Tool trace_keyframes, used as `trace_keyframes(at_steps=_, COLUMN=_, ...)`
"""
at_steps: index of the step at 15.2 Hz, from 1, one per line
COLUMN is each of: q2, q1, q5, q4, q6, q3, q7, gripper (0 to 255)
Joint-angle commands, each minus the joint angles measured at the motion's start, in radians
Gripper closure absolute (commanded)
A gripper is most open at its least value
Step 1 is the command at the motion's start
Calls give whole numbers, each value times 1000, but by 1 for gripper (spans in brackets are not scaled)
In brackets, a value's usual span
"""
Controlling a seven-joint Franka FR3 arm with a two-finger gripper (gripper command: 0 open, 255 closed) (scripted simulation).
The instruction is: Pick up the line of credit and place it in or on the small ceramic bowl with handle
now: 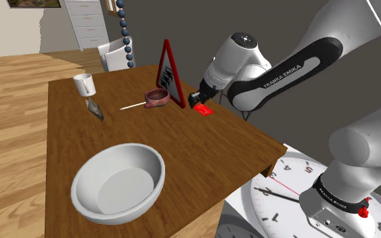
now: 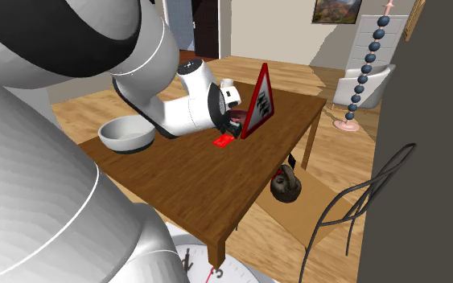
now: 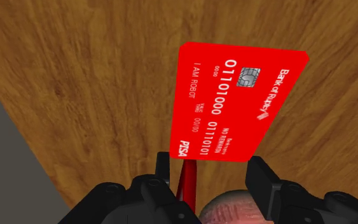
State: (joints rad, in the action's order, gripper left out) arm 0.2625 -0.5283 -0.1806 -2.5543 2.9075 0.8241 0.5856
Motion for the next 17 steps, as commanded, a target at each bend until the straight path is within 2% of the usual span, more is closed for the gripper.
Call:
trace_keyframes(at_steps=1, q2=19, q1=43, q5=40, q4=10, q6=-31, q3=-38, q7=-34, gripper=255)
trace_keyframes(at_steps=7, q2=69, q1=125, q5=119, q4=45, q6=-117, q3=-117, q7=-109, gripper=255)
trace_keyframes(at_steps=13, q2=109, q1=170, q5=166, q4=85, q6=-198, q3=-167, q7=-158, gripper=255)
trace_keyframes(at_steps=17, q2=-65, q1=22, q5=-9, q4=256, q6=-216, q3=-36, q7=-36, gripper=255)
